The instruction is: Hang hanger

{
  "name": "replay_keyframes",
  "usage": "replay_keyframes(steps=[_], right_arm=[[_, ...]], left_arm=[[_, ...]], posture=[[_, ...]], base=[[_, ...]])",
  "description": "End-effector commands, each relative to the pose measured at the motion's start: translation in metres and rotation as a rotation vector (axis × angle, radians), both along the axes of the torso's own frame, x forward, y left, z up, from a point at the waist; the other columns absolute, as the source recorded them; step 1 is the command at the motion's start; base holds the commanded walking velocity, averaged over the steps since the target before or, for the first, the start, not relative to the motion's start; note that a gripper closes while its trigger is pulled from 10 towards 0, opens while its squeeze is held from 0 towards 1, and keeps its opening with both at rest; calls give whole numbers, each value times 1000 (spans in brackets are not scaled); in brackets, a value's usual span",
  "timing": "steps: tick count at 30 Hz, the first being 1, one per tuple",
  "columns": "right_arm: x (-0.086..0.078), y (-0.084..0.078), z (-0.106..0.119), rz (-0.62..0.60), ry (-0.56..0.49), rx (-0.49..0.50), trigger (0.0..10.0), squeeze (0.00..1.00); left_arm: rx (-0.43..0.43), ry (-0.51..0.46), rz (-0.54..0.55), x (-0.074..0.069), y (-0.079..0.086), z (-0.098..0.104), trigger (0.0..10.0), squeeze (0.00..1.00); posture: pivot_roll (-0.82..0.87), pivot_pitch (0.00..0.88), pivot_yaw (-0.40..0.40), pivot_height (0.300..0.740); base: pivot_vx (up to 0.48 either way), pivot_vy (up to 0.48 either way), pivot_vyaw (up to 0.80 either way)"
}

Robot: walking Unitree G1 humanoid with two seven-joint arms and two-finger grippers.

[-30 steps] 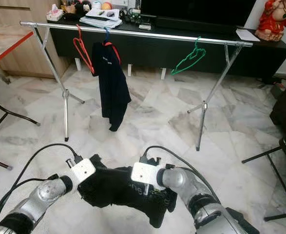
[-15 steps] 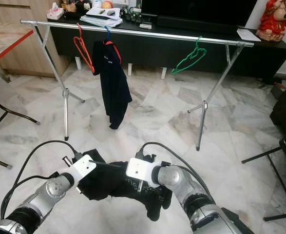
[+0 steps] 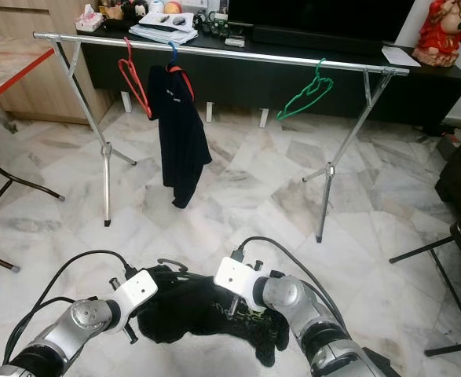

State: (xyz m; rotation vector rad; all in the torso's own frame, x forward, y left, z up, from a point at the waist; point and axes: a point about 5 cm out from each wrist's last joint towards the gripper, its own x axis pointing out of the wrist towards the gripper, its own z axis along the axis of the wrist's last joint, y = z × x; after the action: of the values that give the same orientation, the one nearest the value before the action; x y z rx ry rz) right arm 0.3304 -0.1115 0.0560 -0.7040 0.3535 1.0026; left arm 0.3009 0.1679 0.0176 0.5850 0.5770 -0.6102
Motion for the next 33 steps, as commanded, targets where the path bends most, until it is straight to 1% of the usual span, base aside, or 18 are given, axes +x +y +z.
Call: replay_keyframes(steps=[1,2,4,5,7,9,14,18,20,22,23,24,25,26,30,31,32,33], right_arm=[[12,-30,16,-130,-43,48,10000,0],[11,-29,15,-122,-35,55,10000,0],[11,-29,15,-121,-33,54,10000,0],[10,-29,14,-117,-27,50,10000,0],[10,-30,13,-115,-27,48,10000,0],[10,-30,14,-120,-32,47,10000,0],[11,-31,14,-133,-32,53,10000,0],[10,-30,12,-137,-27,55,10000,0],[10,-30,11,-138,-26,55,10000,0],[10,-30,11,-141,-24,56,10000,0],[10,-30,11,-143,-23,56,10000,0],[10,-30,11,-145,-23,57,10000,0],[10,-30,11,-145,-23,57,10000,0],[10,-30,11,-148,-22,59,10000,0],[10,-30,11,-151,-20,61,10000,0],[9,-31,11,-151,-19,61,10000,0],[9,-31,10,-152,-19,61,10000,0],[9,-31,10,-152,-18,61,10000,0]], left_arm=[[113,101,126,-20,40,-20,0,0],[96,41,151,-13,40,-13,0,114],[90,8,156,-10,40,-9,0,114],[66,-10,153,-8,38,-6,0,1000],[58,-9,151,-8,38,-6,0,1000],[65,2,134,-8,38,-6,1137,1000],[64,15,101,-11,37,-8,1216,1000],[38,-21,60,-11,31,-5,2235,1000],[27,-45,43,-9,29,-2,3647,1000],[30,-85,19,-8,27,2,4549,1000],[27,-98,12,-7,26,3,7647,1000],[25,-112,4,-6,25,5,10000,573],[23,-119,0,-5,25,6,10000,573],[17,-137,1,-4,24,8,10000,0],[-3,-157,-1,-2,22,11,10000,0],[-8,-162,-6,-2,21,11,10000,59],[-12,-165,-12,-2,21,12,10000,1000],[-15,-167,-16,-2,20,12,10000,1000]], posture=[[44,134,-92,740],[44,133,-92,740],[45,133,-93,740],[44,133,-93,740],[44,133,-93,740],[43,133,-94,740],[44,131,-93,740],[45,132,-94,740],[46,132,-94,740],[46,131,-93,740],[46,131,-93,740],[46,131,-92,740],[46,131,-92,740],[46,131,-92,740],[46,132,-92,740],[46,132,-92,740],[46,132,-91,740],[46,133,-91,740]], base=[[0,0,0],[0,0,0],[0,0,0],[0,0,0],[0,0,0],[0,0,0],[0,0,0],[0,0,0],[0,0,0],[0,0,0],[0,0,0],[0,0,0],[0,0,0],[0,0,0],[0,0,0],[0,0,0],[0,0,0],[0,0,0]])
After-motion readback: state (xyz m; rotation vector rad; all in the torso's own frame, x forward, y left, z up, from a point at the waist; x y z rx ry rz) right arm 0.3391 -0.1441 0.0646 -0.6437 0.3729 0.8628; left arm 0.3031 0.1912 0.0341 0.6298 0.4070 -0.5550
